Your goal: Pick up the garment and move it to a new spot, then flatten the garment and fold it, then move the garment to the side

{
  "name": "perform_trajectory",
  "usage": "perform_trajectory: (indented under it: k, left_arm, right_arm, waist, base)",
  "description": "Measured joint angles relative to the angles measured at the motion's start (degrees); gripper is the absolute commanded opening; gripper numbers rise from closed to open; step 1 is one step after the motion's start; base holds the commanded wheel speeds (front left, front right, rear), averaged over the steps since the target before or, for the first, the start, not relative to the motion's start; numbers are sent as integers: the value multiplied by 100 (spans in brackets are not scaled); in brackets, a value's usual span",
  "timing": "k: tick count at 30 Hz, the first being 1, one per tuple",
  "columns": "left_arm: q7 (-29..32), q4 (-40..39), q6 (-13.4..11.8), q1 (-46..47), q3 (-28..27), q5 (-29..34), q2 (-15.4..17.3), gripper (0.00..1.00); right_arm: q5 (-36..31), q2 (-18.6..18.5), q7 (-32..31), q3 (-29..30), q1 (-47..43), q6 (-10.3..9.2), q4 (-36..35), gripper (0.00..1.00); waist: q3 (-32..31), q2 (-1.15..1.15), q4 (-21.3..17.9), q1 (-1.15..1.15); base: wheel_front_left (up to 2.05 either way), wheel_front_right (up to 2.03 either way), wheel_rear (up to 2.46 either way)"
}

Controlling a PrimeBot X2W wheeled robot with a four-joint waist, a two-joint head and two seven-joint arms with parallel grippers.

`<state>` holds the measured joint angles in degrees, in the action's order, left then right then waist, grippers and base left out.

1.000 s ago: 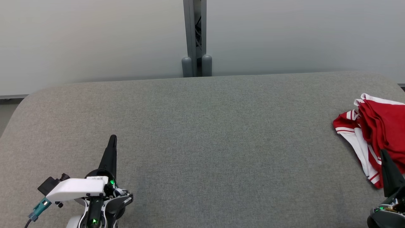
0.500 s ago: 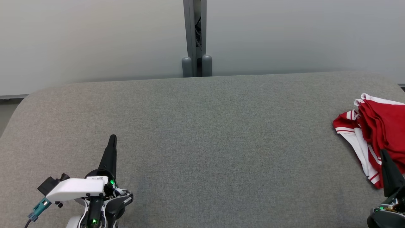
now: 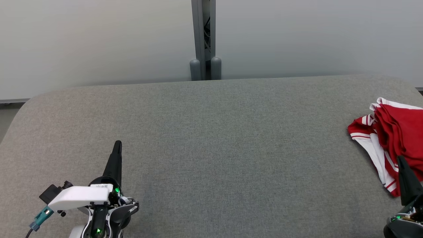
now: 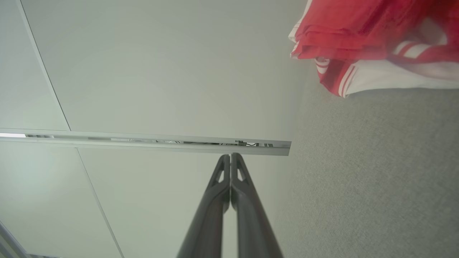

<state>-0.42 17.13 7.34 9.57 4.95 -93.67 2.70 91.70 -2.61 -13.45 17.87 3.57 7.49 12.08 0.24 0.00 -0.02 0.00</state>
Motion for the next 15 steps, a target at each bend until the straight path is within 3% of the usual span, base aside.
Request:
perform_trajectory:
  k: [15]
  left_arm:
    - [15,2,0,0,1,-1,0,0]
  right_arm:
    - [0,0,0,0,0,0,0,0]
  waist:
    - [0,0,0,0]
  base:
    - [0,0,0]
